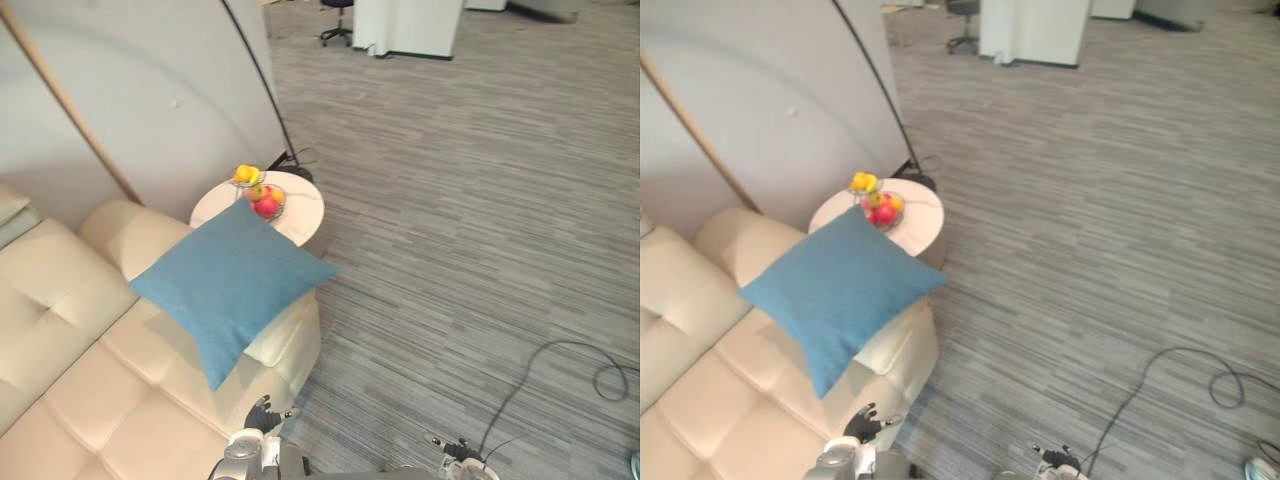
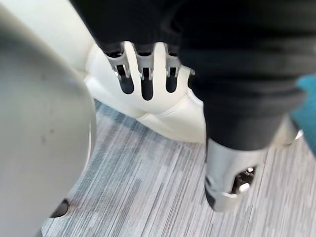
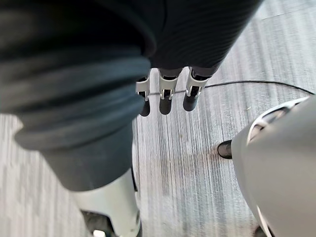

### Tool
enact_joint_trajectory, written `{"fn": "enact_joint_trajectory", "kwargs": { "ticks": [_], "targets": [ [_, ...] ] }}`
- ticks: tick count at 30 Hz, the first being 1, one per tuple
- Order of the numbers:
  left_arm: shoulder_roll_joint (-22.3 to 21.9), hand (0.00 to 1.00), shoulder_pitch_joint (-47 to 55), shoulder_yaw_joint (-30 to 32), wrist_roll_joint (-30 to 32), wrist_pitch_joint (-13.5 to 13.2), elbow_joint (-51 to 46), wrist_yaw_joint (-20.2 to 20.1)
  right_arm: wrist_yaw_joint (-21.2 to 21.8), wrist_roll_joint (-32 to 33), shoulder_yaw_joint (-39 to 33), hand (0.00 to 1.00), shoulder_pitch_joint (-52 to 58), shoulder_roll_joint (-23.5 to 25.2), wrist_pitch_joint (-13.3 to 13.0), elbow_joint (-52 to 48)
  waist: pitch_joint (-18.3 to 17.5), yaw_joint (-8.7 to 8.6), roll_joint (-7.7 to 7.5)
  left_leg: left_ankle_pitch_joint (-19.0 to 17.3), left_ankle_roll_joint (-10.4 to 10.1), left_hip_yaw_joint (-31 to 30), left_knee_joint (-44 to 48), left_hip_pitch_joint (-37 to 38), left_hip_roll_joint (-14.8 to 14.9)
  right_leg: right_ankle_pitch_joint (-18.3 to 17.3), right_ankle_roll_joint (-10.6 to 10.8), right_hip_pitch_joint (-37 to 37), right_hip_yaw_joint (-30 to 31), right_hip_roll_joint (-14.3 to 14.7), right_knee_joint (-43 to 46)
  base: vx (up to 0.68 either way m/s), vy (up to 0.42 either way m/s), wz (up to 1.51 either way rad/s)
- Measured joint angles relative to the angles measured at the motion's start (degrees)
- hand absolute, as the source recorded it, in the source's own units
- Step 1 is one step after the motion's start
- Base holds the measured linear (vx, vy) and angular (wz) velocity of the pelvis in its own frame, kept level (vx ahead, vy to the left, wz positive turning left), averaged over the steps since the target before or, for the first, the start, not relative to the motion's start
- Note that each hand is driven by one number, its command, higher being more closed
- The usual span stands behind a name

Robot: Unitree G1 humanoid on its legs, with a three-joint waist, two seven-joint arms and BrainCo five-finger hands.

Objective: Pick up cushions and gather them together orderly.

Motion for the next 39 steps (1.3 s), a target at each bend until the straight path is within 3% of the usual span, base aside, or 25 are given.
{"fn": "enact_joint_trajectory", "kwargs": {
  "ticks": [4,7,9,10,13,14,16,17,18,20,22,24,27,29,31,35,39],
  "targets": [
    [0.9,0.00,-0.1,-0.5,0.1,0.2,0.7,-0.2,0.3,0.2,-0.8,0.00,-0.4,0.0,0.0,0.8,0.1,0.00,-0.59,1.3,0.9,-1.4,-4.4,2.9,-2.6,0.3,0.6,2.5,-1.6,-1.5,-0.4,0.22,0.048,0.56],
    [1.0,0.00,0.4,-0.4,0.0,0.3,1.7,-0.6,0.8,-0.1,0.0,0.00,0.4,0.1,0.0,1.2,0.3,-0.28,-0.65,0.8,1.7,-3.2,-7.8,8.9,-3.5,-0.4,2.4,-0.7,-0.7,-5.8,19.3,0.14,0.087,0.50],
    [1.3,0.00,0.3,-0.3,0.0,0.3,1.1,-1.2,1.2,-0.1,1.9,0.00,1.3,0.6,-0.2,-1.7,0.9,-0.45,-1.46,-0.6,2.9,-5.6,-7.9,11.1,-4.8,2.0,3.7,-8.4,4.8,-9.4,36.3,0.19,-0.014,0.62],
    [1.8,0.00,0.3,0.0,0.0,0.5,1.1,-1.1,1.4,-0.1,2.7,0.00,1.3,0.7,-0.1,-2.2,1.1,-0.61,-1.93,-0.8,3.2,-6.8,-8.0,11.5,-4.8,-0.2,3.8,-10.7,7.5,-9.2,39.1,0.22,-0.074,0.67],
    [1.3,0.00,0.1,2.2,-0.1,0.5,0.9,-1.0,1.6,-0.1,3.2,0.00,1.8,0.8,-0.2,-2.7,1.2,-0.60,-1.76,-1.1,2.8,-10.8,-8.1,11.8,-3.1,-4.1,3.7,-13.5,11.4,-5.9,33.0,0.15,-0.119,0.70],
    [1.0,0.00,0.1,3.2,-0.2,0.5,0.8,-1.0,1.6,-0.1,3.3,0.00,1.7,0.9,-0.4,-2.8,1.4,-0.60,-1.48,-1.5,2.1,-12.6,-8.1,11.9,-2.1,-4.2,3.9,-13.7,14.6,-3.4,27.4,0.14,-0.193,0.72],
    [0.7,0.00,0.0,4.6,-0.5,0.6,0.9,-0.9,1.7,0.0,3.5,0.00,1.8,1.2,-0.5,-2.7,1.4,-0.59,-1.61,-2.3,0.5,-15.8,-7.5,11.3,-1.1,-3.9,4.0,-13.5,22.3,0.8,17.4,0.13,-0.254,0.84],
    [0.6,0.00,-0.2,4.7,-0.5,0.5,0.8,-0.8,1.6,0.4,3.3,0.00,1.9,1.6,-0.5,-2.7,1.2,-0.68,-2.30,-3.1,-0.8,-18.4,-6.5,10.0,-1.4,-2.5,4.0,-12.3,29.0,2.5,10.2,0.10,-0.350,1.19],
    [0.4,0.00,-0.6,5.4,-0.4,0.6,1.2,-0.8,1.7,1.3,2.5,0.00,2.2,2.1,-0.6,-2.7,1.5,-0.98,-2.59,-4.1,-2.2,-21.4,-4.9,8.8,-1.8,0.7,2.9,-10.7,30.1,3.2,8.2,0.10,-0.360,1.26],
    [-1.5,0.00,-0.8,6.3,-0.4,0.5,1.2,-1.0,1.5,2.1,1.1,0.00,2.2,1.3,-0.5,-2.5,1.1,-0.62,-0.82,-4.1,-2.4,-23.7,-4.2,8.5,-0.2,-0.7,0.9,-10.0,25.3,3.6,8.8,0.17,-0.323,1.06],
    [-2.4,0.00,-0.3,6.8,-0.4,0.5,1.1,-0.9,1.6,2.0,1.1,0.00,2.1,0.9,-0.5,-2.6,1.1,-0.60,-0.10,-2.5,-4.6,-23.7,-5.1,8.3,1.1,-1.7,-0.5,-8.7,20.9,3.5,9.5,0.19,-0.285,1.01],
    [-2.7,0.00,-0.3,6.8,-0.5,0.5,0.5,-1.0,1.6,2.1,1.7,0.00,1.8,1.1,-0.5,-2.8,0.9,-0.60,-0.50,0.3,-5.4,-23.1,-6.5,6.8,2.3,-1.8,-0.7,-7.9,16.5,3.6,9.3,0.14,-0.245,1.01],
    [-2.9,0.00,-0.5,6.5,-0.5,0.5,0.0,-0.9,1.5,2.1,1.7,0.00,0.8,1.8,-0.5,-2.8,0.9,-0.76,-1.61,5.0,-4.2,-18.8,-9.5,4.9,2.8,-1.8,-0.8,-7.9,11.7,2.1,8.5,0.05,-0.128,0.99],
    [-3.1,0.00,-1.1,5.6,-0.5,0.6,0.0,-0.9,1.3,2.2,1.4,0.00,0.9,1.8,-0.5,-2.8,0.9,-1.16,-1.76,6.1,-3.2,-9.9,-10.2,4.3,3.0,-1.7,-0.9,-6.9,7.7,1.1,8.1,0.01,-0.034,1.06],
    [-2.9,0.00,-0.9,5.0,-0.5,0.6,0.0,-0.7,1.0,2.5,1.3,0.00,1.1,1.7,-0.5,-2.9,0.8,-1.28,-1.91,6.5,-2.7,-4.5,-10.3,4.5,2.7,-1.7,-0.9,-5.8,7.3,0.8,8.0,-0.01,0.039,0.72],
    [-1.5,0.00,-0.4,3.4,-0.7,0.4,0.2,-0.7,1.0,3.2,1.5,0.00,0.5,1.3,-0.6,-2.9,0.0,-1.02,-2.17,8.8,-2.8,-5.2,-15.6,5.1,1.1,-1.2,-0.8,-5.0,7.9,0.5,3.8,-0.07,0.106,0.27],
    [3.0,0.00,1.3,3.4,-0.7,0.5,-0.7,-0.3,1.0,3.0,1.5,0.00,1.2,-0.4,-0.2,-5.0,-1.0,-1.15,-2.41,10.7,-2.2,-5.0,-20.2,7.4,0.3,0.2,0.7,-4.0,8.8,0.5,1.1,-0.06,0.085,-0.06]
  ]
}}
